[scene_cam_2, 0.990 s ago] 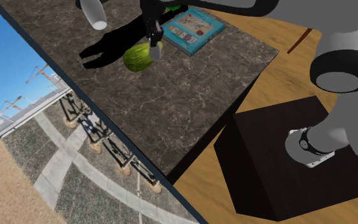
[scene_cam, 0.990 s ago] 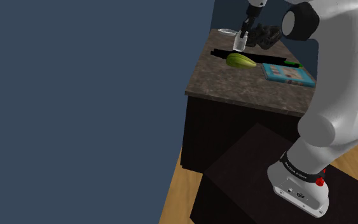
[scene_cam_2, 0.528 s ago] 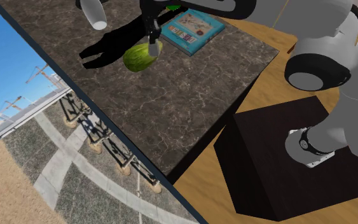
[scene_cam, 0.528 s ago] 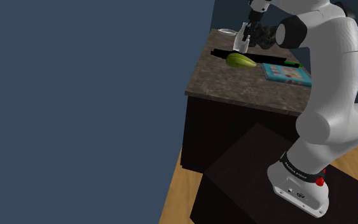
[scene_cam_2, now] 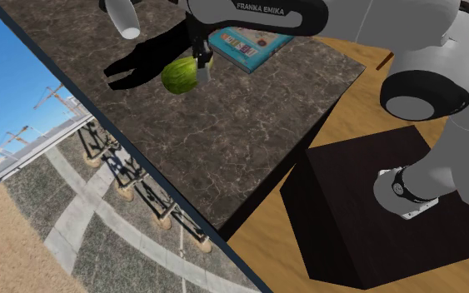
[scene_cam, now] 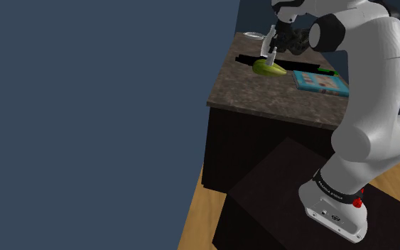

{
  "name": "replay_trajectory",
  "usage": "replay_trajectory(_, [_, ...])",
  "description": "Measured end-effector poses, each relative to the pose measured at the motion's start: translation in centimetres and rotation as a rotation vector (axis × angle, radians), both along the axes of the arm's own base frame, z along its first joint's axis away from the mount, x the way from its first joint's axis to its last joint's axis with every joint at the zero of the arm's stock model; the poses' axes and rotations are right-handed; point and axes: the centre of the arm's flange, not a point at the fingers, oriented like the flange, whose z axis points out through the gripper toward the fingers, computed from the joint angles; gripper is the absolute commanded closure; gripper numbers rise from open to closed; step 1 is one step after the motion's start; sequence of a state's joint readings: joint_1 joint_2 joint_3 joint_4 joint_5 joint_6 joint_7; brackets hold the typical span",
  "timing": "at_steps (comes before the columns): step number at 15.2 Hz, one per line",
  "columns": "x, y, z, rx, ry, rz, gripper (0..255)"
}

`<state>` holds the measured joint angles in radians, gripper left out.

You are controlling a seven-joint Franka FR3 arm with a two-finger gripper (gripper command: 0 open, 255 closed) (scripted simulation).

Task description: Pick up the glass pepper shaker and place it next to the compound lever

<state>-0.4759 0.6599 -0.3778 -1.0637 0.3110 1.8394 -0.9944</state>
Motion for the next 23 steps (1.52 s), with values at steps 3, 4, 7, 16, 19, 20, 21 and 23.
replay_trajectory(3, [0.1, -0.1, -1.5, 0.000, 0.000, 0.000, 255])
replay_trajectory(4, [0.1, 0.0, -2.1, 0.000, 0.000, 0.000, 255])
replay_trajectory(7, [0.1, 0.0, -3.6, 0.000, 0.000, 0.000, 255])
replay_trajectory(16, [0.0, -0.1, -8.4, 0.000, 0.000, 0.000, 255])
replay_trajectory(19, [0.1, -0.1, -10.1, 0.000, 0.000, 0.000, 255])
replay_trajectory(20, [0.0, -0.1, -10.4, 0.000, 0.000, 0.000, 255])
replay_trajectory(21, [0.0, -0.1, -10.6, 0.000, 0.000, 0.000, 255])
replay_trajectory(23, [0.0, -0.1, -10.7, 0.000, 0.000, 0.000, 255])
